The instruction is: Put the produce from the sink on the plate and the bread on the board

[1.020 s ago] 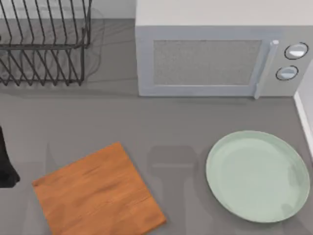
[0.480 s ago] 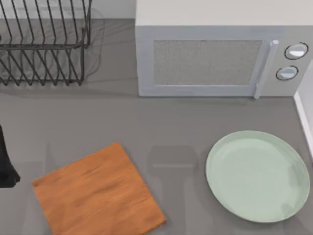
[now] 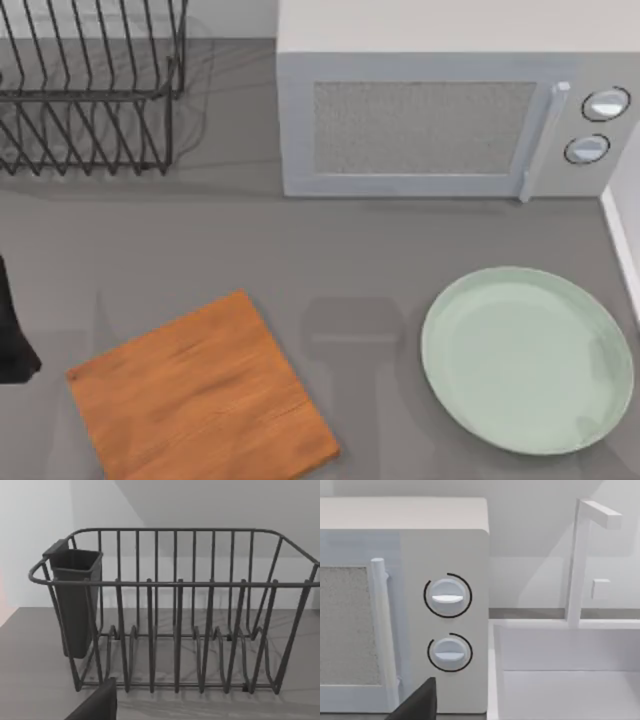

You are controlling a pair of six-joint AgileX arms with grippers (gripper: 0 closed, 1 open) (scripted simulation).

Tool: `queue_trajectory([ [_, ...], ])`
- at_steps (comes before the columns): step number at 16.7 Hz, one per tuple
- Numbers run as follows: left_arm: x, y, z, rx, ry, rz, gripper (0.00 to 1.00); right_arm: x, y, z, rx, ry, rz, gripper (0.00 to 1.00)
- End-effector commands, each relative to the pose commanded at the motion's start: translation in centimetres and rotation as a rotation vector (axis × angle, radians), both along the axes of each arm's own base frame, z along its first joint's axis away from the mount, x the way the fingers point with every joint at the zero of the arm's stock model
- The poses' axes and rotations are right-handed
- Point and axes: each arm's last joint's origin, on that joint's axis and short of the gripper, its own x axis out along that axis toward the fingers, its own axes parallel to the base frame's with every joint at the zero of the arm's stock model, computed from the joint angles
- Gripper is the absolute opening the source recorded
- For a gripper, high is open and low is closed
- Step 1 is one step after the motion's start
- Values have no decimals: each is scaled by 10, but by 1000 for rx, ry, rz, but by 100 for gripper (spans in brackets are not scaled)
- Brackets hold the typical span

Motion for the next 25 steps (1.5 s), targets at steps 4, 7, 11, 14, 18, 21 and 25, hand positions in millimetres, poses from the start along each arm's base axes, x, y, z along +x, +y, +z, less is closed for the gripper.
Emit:
queue_trajectory([
  [4,0,0,0,0,0,0,100,0,0,0,0,0,0,100],
  [7,0,0,0,0,0,0,100,0,0,0,0,0,0,100],
  [11,0,0,0,0,0,0,100,2,-3,18,-23,74,-24,100],
  [14,0,0,0,0,0,0,100,11,-7,45,-56,216,-58,100],
  [18,0,0,0,0,0,0,100,48,-20,81,-96,498,-100,100],
  [21,0,0,0,0,0,0,100,94,-38,96,-109,750,-115,100],
  [25,0,0,0,0,0,0,100,166,-73,85,-92,1087,-103,100],
])
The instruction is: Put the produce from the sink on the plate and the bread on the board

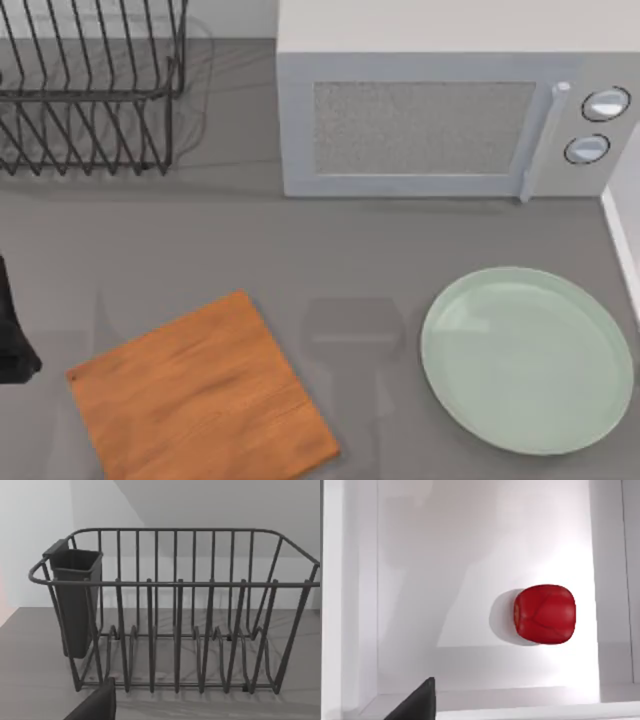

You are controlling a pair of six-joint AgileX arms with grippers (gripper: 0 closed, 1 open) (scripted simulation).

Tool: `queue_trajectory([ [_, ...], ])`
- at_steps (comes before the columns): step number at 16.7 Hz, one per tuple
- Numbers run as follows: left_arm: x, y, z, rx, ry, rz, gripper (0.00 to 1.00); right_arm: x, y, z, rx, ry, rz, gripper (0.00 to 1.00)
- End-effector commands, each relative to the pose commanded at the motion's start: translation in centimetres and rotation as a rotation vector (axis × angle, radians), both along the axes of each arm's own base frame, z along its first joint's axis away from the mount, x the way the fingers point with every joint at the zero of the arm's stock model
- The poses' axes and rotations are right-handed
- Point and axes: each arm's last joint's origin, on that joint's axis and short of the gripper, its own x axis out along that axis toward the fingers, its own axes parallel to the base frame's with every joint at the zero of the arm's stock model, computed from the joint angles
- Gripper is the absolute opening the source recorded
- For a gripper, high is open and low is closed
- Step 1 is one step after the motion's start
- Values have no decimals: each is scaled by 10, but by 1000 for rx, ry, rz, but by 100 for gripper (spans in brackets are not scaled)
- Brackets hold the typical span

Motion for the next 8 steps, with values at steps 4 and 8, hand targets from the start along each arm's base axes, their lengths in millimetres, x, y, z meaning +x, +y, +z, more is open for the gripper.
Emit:
queue_trajectory([
  [4,0,0,0,0,0,0,100,56,-38,-40,64,276,-5,100],
  [8,0,0,0,0,0,0,100,84,-64,-76,119,440,-4,100],
])
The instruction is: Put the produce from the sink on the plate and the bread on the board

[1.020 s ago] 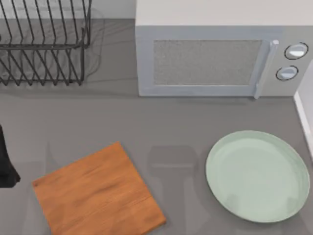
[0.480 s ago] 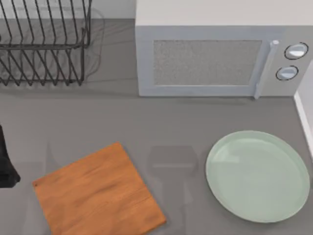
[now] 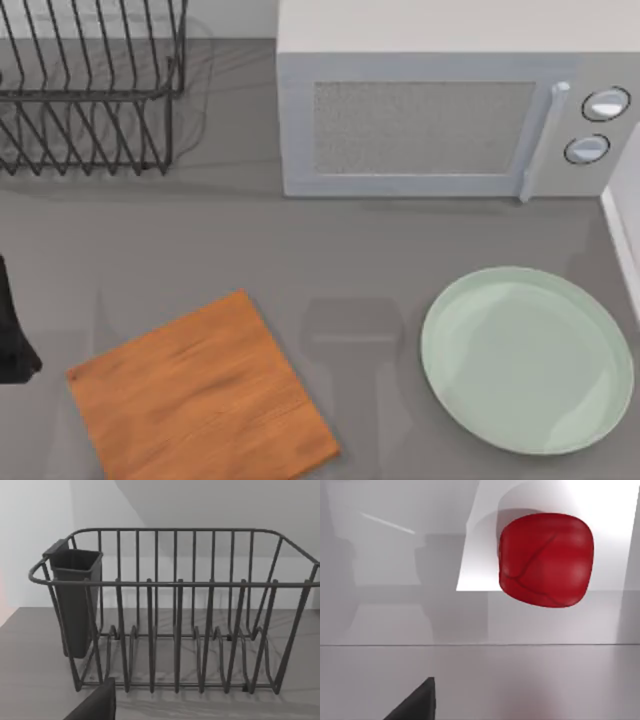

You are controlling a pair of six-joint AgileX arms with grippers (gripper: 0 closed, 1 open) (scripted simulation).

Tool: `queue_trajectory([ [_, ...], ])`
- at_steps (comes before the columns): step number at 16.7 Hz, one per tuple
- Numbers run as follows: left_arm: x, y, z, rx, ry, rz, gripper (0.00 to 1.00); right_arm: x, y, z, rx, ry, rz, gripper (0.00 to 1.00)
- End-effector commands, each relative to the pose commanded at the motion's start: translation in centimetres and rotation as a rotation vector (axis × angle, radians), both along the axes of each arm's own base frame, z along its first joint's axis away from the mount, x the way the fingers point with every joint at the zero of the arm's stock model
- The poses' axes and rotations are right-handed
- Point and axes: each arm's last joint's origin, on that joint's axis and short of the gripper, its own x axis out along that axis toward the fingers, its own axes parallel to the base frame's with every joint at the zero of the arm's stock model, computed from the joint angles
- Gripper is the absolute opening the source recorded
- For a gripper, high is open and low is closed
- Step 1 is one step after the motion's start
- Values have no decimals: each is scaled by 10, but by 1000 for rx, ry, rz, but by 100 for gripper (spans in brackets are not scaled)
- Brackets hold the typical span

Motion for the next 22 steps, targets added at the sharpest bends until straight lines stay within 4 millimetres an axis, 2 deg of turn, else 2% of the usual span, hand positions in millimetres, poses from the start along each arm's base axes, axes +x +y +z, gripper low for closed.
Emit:
queue_trajectory([
  [3,0,0,0,0,0,0,100,6,-7,-10,16,40,0,100],
  [7,0,0,0,0,0,0,100,6,-5,-10,15,39,4,100],
  [9,0,0,0,0,0,0,100,7,-5,-16,17,43,4,100],
  [12,0,0,0,0,0,0,100,11,-8,-50,19,49,3,100],
  [18,0,0,0,0,0,0,100,11,-9,-142,10,25,1,100],
  [20,0,0,0,0,0,0,100,7,-7,-160,15,38,0,100],
  [22,0,0,0,0,0,0,100,6,-7,-162,16,40,0,100],
])
